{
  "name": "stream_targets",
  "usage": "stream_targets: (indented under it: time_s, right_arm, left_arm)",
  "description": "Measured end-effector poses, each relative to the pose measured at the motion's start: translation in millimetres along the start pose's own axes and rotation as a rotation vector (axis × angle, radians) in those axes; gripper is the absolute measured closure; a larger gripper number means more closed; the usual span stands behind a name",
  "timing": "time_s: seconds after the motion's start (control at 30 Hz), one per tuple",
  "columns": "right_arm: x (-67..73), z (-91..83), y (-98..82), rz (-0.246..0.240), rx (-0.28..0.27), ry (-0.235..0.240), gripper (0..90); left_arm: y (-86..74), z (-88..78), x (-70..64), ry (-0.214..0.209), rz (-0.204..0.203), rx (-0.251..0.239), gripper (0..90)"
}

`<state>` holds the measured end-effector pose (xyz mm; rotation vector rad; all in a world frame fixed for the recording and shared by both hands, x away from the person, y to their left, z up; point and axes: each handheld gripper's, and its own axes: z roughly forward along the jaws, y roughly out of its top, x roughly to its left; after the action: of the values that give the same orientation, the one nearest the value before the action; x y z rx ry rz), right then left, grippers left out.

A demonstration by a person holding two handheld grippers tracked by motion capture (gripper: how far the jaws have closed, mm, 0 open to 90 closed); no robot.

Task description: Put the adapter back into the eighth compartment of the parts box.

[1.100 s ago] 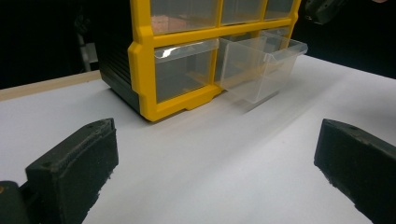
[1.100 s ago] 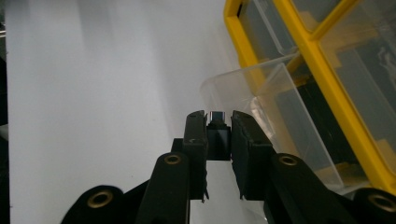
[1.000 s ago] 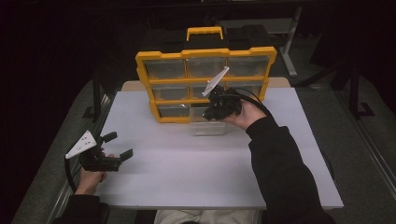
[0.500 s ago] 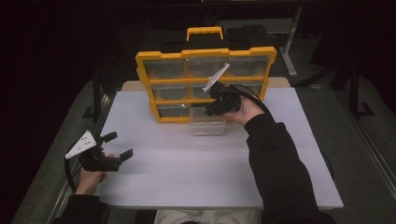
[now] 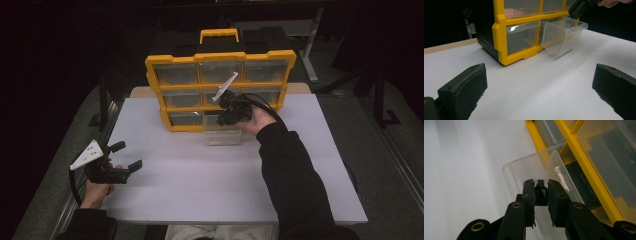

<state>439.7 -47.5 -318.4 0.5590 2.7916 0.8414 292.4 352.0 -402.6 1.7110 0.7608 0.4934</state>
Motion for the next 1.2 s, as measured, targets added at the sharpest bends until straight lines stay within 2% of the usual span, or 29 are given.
stream_targets:
  time_s: [0.43,0.47,0.8,1.2]
  right_arm:
    - [-1.3,8.3,0.5,-0.003,0.007,0.0,74.5]
    - [0.5,9.4,0.3,-0.004,0.01,-0.004,66.9]
    - [7.3,2.8,-0.4,0.006,-0.001,-0.018,48.5]
    - [12.4,-9.2,-19.4,0.074,-0.019,-0.03,22.4]
  left_arm:
    - [-0.1,-0.1,-0.3,-0.003,0.003,0.003,0.0]
    - [-0.2,0.0,-0.3,-0.004,0.003,0.003,0.0]
    - [-0.1,0.0,-0.7,-0.007,0.004,0.003,0.0]
    - [0.1,-0.1,-0.8,-0.014,0.003,0.003,0.0]
